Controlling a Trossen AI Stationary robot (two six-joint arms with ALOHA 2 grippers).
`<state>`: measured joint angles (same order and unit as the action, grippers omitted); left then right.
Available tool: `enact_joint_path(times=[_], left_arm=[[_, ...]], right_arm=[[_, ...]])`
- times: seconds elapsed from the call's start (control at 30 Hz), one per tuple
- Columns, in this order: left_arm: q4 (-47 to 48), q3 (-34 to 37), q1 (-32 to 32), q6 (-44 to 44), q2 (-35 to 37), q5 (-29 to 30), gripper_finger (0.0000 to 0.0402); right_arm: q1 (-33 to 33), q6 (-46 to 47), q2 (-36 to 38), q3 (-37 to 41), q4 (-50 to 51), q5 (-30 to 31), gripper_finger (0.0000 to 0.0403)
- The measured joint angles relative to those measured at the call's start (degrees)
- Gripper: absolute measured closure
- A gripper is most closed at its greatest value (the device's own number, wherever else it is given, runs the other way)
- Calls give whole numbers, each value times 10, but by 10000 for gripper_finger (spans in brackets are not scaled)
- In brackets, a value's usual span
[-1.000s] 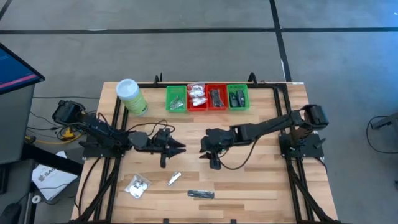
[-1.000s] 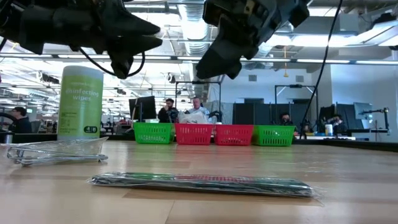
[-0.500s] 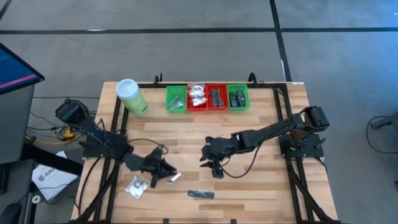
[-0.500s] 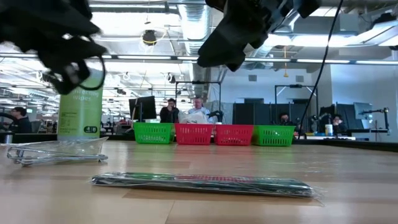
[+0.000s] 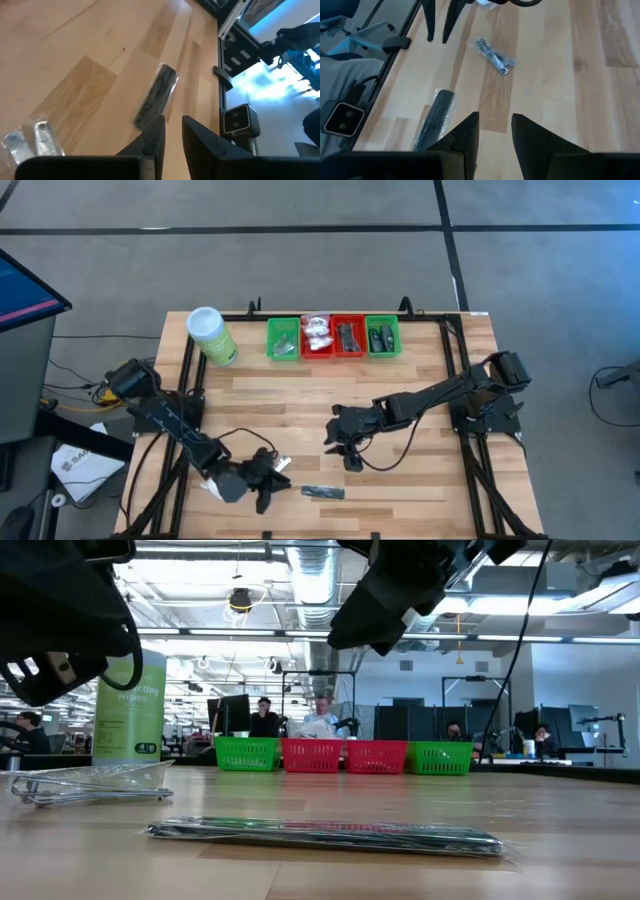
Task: Pick & Place Travel size toiletries
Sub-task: Put the silver nail cutter into the left green bin
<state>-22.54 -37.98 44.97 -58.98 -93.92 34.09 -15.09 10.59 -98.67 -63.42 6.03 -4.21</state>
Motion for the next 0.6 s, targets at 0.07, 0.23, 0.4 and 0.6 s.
enact_joint_path(times=[0.07, 0.23, 0.4, 0.6], left_arm=[[11, -7, 0, -4, -7, 0, 345], [56, -7, 0, -79, -11, 0, 337], [77, -7, 0, -108, -10, -1, 320], [80, -7, 0, -119, -10, -2, 304]], right_arm=[[-4, 0, 0, 0, 3, 0, 295], [-13, 0, 0, 0, 17, 0, 295], [-15, 2, 0, 0, 19, 0, 295], [-12, 2, 0, 0, 19, 0, 295]])
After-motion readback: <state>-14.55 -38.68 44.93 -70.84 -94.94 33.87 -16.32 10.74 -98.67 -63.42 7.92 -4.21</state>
